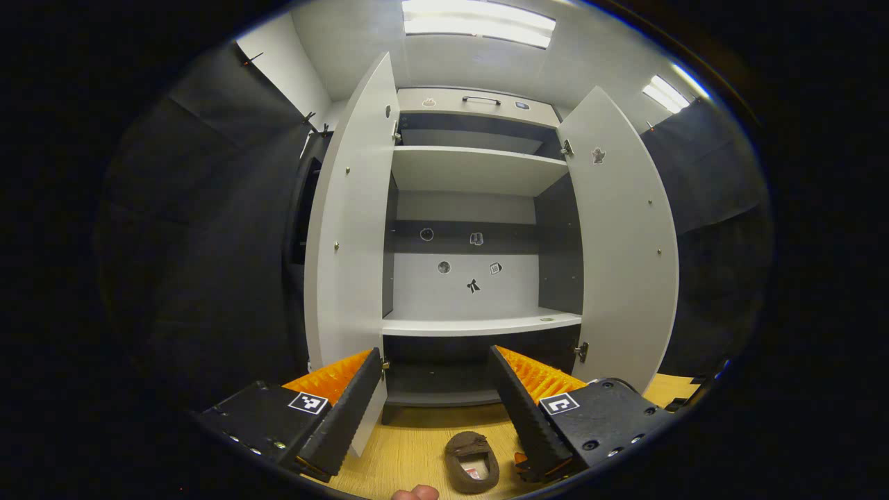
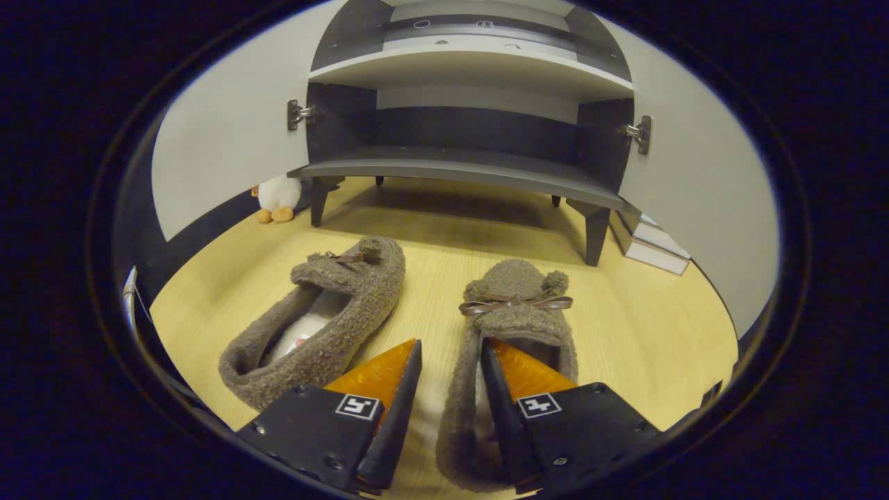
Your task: Grab one shoe with the right hand and put it into the shoe cabinet, grab the other shoe with the left hand and put it into the shoe cabinet; then close the right door with the right hand and the left door with the left hand.
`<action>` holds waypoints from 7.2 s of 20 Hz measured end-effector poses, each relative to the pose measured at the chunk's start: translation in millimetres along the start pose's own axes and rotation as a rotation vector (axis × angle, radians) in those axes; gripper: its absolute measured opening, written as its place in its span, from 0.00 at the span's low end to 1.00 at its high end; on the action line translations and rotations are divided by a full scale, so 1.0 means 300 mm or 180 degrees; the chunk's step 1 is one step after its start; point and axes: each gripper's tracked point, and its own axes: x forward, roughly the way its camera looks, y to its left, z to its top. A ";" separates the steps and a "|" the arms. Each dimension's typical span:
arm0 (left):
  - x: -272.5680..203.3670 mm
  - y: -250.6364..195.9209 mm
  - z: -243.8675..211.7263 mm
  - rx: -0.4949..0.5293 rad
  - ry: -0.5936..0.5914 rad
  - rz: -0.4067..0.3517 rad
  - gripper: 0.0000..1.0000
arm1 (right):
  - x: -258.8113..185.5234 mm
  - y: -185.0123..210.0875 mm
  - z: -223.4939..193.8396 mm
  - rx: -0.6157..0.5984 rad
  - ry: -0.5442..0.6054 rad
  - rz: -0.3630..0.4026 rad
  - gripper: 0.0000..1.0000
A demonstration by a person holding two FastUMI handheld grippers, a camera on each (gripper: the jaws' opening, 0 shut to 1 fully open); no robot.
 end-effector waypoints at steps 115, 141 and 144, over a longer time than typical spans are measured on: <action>0.262 -0.083 -1.174 -0.0848 0.2331 -0.0013 0.68 | -0.647 -0.284 0.336 0.0315 -0.1391 -0.0280 0.87; 0.547 -0.107 0.031 -0.0724 0.0567 -0.0105 0.02 | -0.622 -0.253 0.314 0.0537 -0.1421 -0.0121 0.87; 0.805 -0.066 0.087 -0.0658 0.0715 0.0071 0.02 | -0.638 -0.262 0.320 0.0573 -0.1484 -0.0132 0.87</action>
